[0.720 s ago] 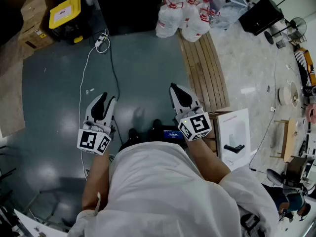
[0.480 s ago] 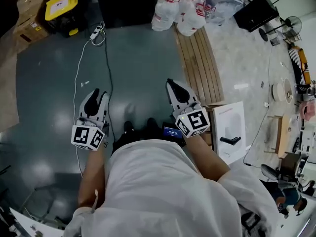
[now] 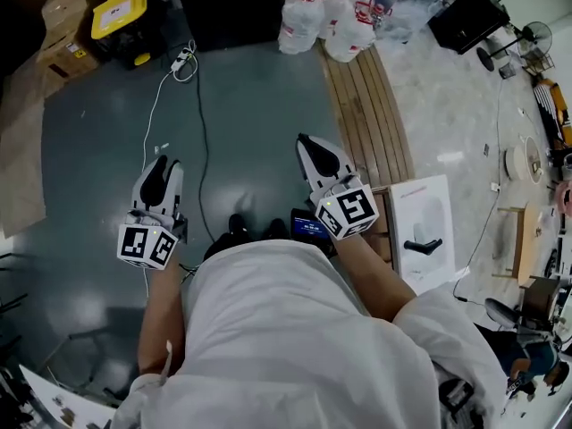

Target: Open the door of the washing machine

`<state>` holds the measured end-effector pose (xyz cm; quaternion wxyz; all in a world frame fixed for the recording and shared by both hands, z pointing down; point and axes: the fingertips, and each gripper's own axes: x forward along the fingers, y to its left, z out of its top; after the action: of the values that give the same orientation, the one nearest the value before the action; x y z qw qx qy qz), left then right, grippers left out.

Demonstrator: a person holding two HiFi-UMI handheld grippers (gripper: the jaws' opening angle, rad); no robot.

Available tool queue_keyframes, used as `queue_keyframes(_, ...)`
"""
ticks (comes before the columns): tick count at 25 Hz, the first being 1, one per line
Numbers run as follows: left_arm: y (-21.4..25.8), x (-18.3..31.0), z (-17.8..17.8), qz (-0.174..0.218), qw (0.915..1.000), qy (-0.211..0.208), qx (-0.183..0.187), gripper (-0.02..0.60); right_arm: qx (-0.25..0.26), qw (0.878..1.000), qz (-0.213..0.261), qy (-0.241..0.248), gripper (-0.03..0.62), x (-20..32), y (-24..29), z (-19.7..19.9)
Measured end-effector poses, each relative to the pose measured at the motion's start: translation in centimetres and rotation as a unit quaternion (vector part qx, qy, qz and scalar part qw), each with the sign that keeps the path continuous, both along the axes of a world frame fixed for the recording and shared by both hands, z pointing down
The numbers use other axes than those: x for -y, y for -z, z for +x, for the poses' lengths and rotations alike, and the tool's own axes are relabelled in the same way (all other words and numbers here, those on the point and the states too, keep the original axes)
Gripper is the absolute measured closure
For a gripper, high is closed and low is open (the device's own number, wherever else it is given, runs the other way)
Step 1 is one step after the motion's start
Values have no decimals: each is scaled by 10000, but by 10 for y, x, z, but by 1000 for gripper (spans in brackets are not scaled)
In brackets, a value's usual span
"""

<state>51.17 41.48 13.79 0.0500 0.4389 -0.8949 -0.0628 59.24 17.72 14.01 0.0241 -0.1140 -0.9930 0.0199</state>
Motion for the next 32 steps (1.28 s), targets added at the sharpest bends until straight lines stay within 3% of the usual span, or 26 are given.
queue_keyframes(11, -1, 43, 33, -294, 9992, -157, 210, 457, -5, 9994, -186, -278, 560, 57, -18, 37)
queue_keyframes(21, -11, 75, 45, -498, 9984, -257, 40, 459, -58, 9987, -480, -165, 560, 81, -30, 35)
queue_keyframes(27, -31, 75, 19, -463, 9986, -197, -159, 460, -228, 9983, -511, -173, 560, 88, -49, 5)
queue_keyframes(32, -39, 88, -28, -308, 9990, -235, -207, 460, -335, 9982, -452, -230, 560, 101, -52, -35)
